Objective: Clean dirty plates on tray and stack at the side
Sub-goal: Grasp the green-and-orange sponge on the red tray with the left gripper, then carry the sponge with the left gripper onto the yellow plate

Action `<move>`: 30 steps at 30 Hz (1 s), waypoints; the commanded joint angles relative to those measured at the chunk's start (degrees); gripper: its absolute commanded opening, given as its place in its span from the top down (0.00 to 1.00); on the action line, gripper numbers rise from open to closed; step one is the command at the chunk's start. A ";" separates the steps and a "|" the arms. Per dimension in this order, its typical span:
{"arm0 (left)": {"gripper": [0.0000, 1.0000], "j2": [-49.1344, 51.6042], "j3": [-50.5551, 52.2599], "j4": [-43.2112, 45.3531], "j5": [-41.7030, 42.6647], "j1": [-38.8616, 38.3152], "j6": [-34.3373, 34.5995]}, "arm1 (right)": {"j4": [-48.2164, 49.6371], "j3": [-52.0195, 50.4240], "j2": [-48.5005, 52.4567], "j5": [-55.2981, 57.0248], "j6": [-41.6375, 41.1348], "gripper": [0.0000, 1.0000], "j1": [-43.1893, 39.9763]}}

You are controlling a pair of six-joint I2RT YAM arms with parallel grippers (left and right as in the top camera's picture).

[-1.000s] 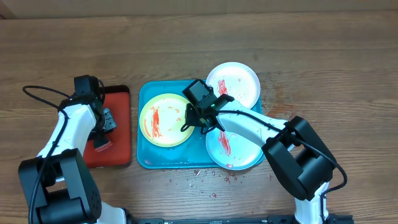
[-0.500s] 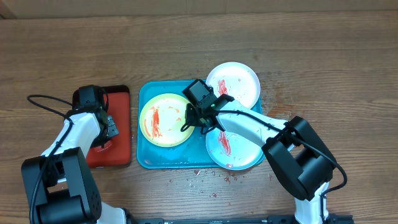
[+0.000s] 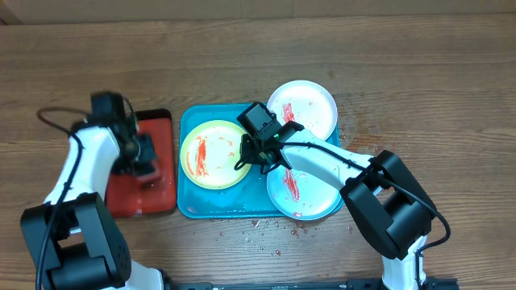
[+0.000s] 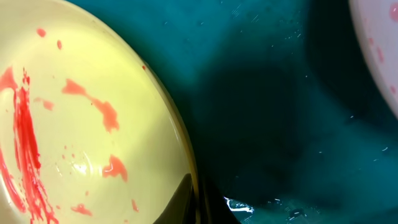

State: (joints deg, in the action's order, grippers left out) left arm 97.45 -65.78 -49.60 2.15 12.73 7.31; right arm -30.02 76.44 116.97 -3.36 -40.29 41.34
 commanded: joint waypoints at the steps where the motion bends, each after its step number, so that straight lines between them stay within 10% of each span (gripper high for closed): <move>1: 0.96 -0.17 -10.49 -4.37 9.79 -1.11 -4.61 | -0.50 0.24 1.77 -1.99 -0.22 0.96 -0.17; 10: 0.96 0.81 -13.55 -6.43 11.93 -12.46 -13.14 | -2.73 0.24 1.77 -8.39 1.40 0.96 -3.23; 23: 0.96 12.87 -6.58 0.68 -4.48 -20.72 -4.17 | -4.33 0.13 1.77 -9.79 2.64 0.96 -5.01; 30: 0.96 14.40 -6.69 -0.31 4.24 -22.97 -6.71 | -4.04 0.13 1.77 -9.57 2.80 0.96 -5.01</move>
State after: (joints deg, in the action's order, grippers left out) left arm 109.95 -72.47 -48.66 1.30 -8.97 1.72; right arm -34.00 76.49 116.97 -13.32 -37.80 36.73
